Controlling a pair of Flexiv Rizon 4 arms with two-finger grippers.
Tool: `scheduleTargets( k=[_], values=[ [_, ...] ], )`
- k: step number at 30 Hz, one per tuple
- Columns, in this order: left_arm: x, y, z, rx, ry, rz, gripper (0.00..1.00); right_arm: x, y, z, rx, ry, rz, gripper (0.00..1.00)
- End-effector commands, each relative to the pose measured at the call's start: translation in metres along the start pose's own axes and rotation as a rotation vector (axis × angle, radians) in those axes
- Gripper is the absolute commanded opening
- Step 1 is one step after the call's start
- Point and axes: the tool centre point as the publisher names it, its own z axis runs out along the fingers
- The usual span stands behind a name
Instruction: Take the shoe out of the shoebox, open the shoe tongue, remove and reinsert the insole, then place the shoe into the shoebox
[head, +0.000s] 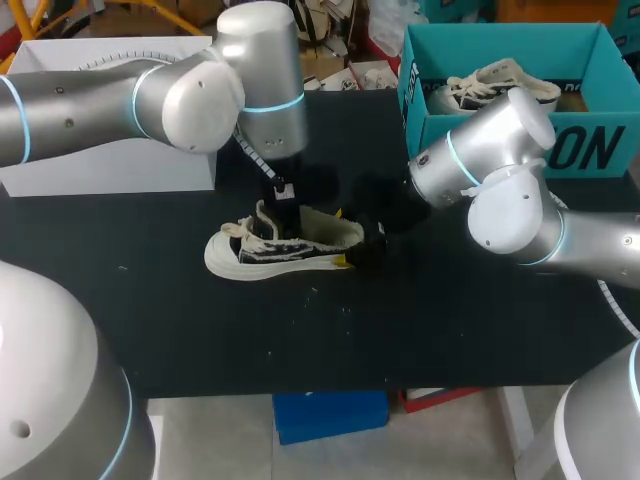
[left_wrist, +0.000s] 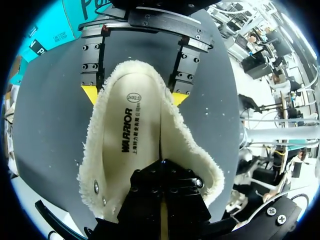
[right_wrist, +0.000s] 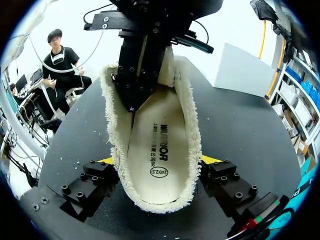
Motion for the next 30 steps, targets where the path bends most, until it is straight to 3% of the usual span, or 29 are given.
scheduleTargets(
  k=[1, 17, 18, 22, 30],
  values=[
    [0.003, 0.002, 0.007, -0.001, -0.02, -0.003, 0.0, 0.0, 0.0, -0.001, 0.003, 0.0, 0.002, 0.0],
    [-0.001, 0.001, 0.025, -0.002, -0.006, -0.013, 0.01, 0.0, 0.0, -0.001, 0.003, 0.0, 0.002, 0.0],
    [-0.001, 0.001, 0.026, -0.002, -0.005, -0.014, 0.1, 0.0, 0.0, -0.001, 0.003, 0.0, 0.002, 0.0],
    [-0.001, 0.001, 0.026, 0.003, -0.005, -0.016, 0.3, 0.0, 0.0, -0.001, 0.003, 0.0, 0.002, 0.0],
    [-0.002, 0.001, 0.025, -0.009, -0.059, -0.025, 0.33, 0.0, 0.0, -0.001, 0.003, 0.0, 0.002, 0.0]
  ],
)
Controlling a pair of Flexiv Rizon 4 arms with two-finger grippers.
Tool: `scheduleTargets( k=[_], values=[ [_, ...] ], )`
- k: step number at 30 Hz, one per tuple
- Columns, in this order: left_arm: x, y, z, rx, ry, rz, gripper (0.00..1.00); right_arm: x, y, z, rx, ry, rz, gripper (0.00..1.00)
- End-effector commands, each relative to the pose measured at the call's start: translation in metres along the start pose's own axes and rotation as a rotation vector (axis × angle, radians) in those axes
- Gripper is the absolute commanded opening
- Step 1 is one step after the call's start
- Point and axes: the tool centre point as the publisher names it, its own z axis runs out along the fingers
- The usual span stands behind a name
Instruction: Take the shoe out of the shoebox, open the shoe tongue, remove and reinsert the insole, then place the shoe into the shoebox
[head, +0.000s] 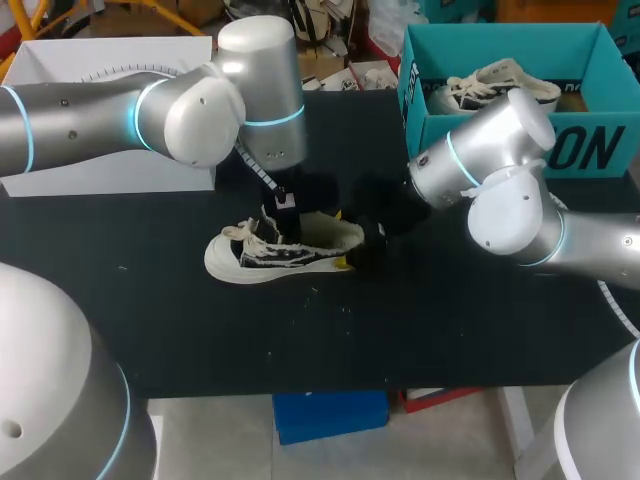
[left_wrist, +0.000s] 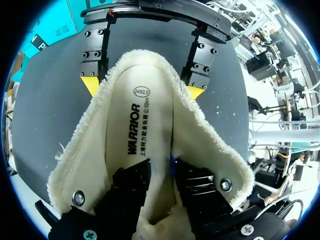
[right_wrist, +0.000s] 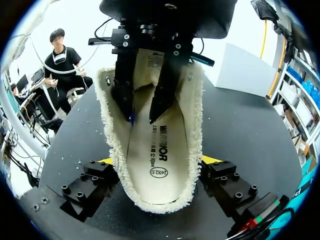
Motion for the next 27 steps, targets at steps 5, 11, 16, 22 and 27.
scheduleTargets(
  k=[5, 11, 16, 22, 27],
  values=[
    [0.009, 0.002, 0.007, -0.043, -0.123, -0.014, 0.32, -0.001, 0.001, -0.001, 0.002, -0.001, 0.002, 0.0],
    [0.007, 0.006, 0.015, -0.085, -0.23, -0.019, 0.31, -0.001, 0.001, -0.001, 0.002, -0.001, 0.002, 0.0],
    [0.002, 0.01, 0.021, -0.105, -0.321, -0.027, 0.3, -0.001, 0.001, -0.001, 0.002, -0.001, 0.002, 0.0],
    [-0.011, 0.014, 0.025, -0.114, -0.447, -0.03, 0.3, -0.001, 0.001, -0.001, 0.002, -0.001, 0.002, 0.0],
    [-0.021, 0.015, 0.028, -0.104, -0.513, -0.016, 0.32, -0.001, 0.001, -0.001, 0.002, -0.001, 0.002, 0.0]
  ],
)
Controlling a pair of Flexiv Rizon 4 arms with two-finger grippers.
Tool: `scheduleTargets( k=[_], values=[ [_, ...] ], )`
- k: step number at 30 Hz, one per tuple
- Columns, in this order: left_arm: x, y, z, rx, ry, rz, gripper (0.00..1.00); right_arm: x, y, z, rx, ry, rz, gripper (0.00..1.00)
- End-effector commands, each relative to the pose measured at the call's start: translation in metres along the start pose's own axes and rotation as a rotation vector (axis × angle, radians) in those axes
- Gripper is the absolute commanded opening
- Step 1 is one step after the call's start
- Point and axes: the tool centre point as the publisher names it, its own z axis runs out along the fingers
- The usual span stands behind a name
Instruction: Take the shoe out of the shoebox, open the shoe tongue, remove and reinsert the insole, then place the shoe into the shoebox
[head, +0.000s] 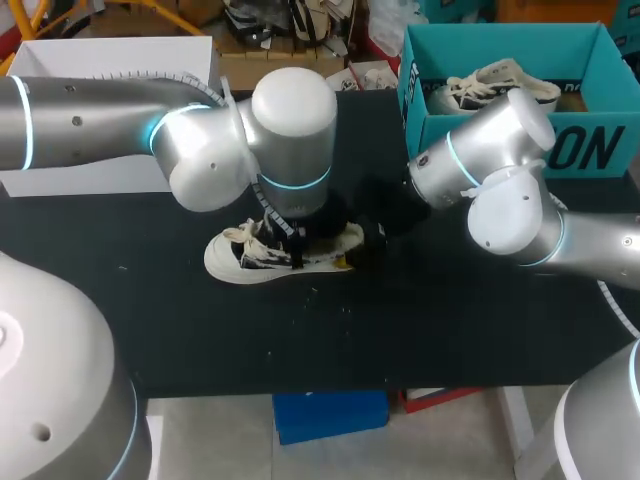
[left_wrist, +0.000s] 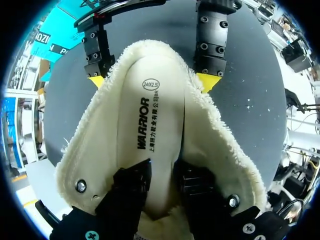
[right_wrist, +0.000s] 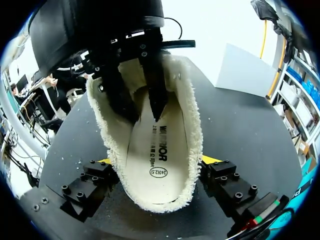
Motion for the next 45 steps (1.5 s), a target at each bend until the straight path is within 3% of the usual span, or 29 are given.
scheduleTargets(
  k=[1, 5, 6, 7, 8, 14, 19, 23, 27, 28, 30, 45],
  values=[
    [0.002, 0.004, 0.028, 0.008, -0.11, 0.001, 0.31, -0.001, 0.0, -0.001, 0.003, 0.0, 0.002, 0.0],
    [-0.001, 0.005, 0.038, -0.002, -0.156, 0.004, 0.35, -0.001, 0.0, -0.001, 0.003, 0.0, 0.002, 0.0],
    [-0.003, 0.006, 0.04, 0.015, -0.153, -0.004, 0.33, -0.001, 0.0, -0.001, 0.003, 0.0, 0.002, 0.0],
    [-0.005, 0.006, 0.041, 0.02, -0.158, -0.015, 0.21, -0.001, 0.0, -0.001, 0.003, 0.0, 0.002, 0.0],
    [-0.007, 0.006, 0.042, 0.024, -0.163, -0.021, 0.19, -0.001, 0.0, -0.001, 0.003, 0.0, 0.002, 0.0],
    [-0.019, 0.008, 0.039, 0.056, -0.235, -0.054, 0.25, -0.001, 0.0, -0.001, 0.003, 0.0, 0.002, 0.0],
    [-0.023, 0.009, 0.035, 0.07, -0.326, -0.071, 0.24, -0.001, 0.0, -0.001, 0.003, 0.0, 0.002, 0.0],
    [-0.022, 0.009, 0.035, 0.075, -0.338, -0.076, 0.24, -0.001, 0.0, -0.001, 0.003, 0.0, 0.002, 0.0],
    [-0.021, 0.007, 0.036, 0.083, -0.321, -0.08, 0.2, -0.001, 0.0, -0.001, 0.003, 0.0, 0.002, 0.0],
    [-0.02, 0.007, 0.037, 0.084, -0.317, -0.082, 0.17, -0.001, 0.0, -0.001, 0.003, 0.0, 0.002, 0.0],
    [-0.019, 0.007, 0.037, 0.088, -0.291, -0.086, 0.0, -0.001, 0.0, -0.001, 0.003, 0.0, 0.002, 0.0],
    [-0.01, 0.002, 0.017, 0.133, -0.139, -0.012, 0.0, -0.001, 0.0, -0.001, 0.003, 0.0, 0.002, 0.0]
  ],
)
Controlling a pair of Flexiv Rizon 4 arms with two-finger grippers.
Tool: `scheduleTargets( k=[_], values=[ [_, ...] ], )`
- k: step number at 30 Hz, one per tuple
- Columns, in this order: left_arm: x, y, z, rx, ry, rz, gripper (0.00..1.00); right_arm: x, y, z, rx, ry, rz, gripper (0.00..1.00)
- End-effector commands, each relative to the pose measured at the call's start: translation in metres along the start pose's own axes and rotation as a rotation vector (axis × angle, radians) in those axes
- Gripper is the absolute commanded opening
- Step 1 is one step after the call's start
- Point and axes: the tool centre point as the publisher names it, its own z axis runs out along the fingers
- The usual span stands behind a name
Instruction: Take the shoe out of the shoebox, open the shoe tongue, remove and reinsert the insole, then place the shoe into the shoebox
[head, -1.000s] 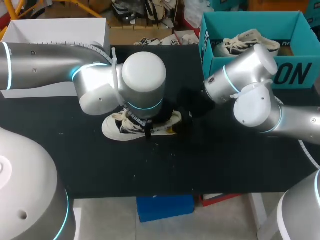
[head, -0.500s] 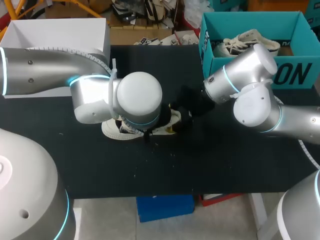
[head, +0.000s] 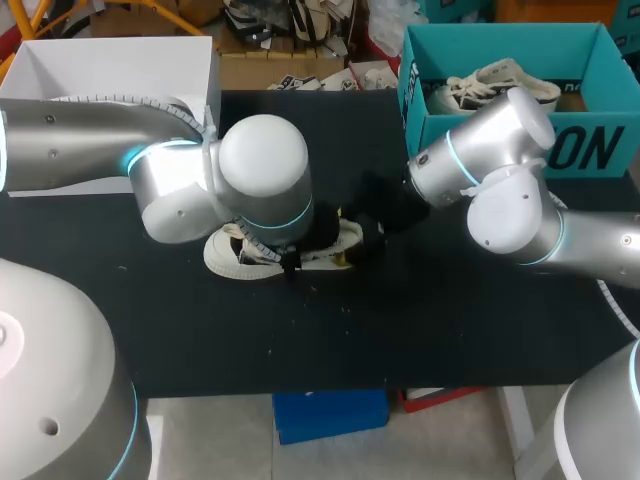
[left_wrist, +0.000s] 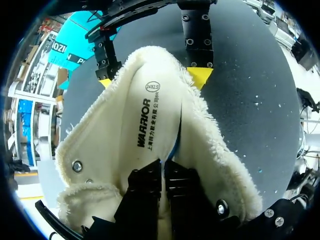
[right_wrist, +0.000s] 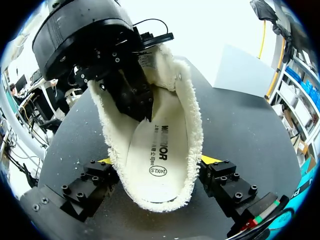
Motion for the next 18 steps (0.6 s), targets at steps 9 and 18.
scheduleTargets(
  k=[9, 18],
  values=[
    [-0.004, 0.004, -0.005, 0.073, 0.089, -0.037, 0.0, 0.001, -0.001, -0.001, 0.003, 0.001, 0.001, 0.0],
    [-0.007, 0.006, -0.019, 0.11, 0.113, -0.058, 0.0, 0.001, -0.001, -0.001, 0.003, 0.001, 0.001, 0.0]
  ],
)
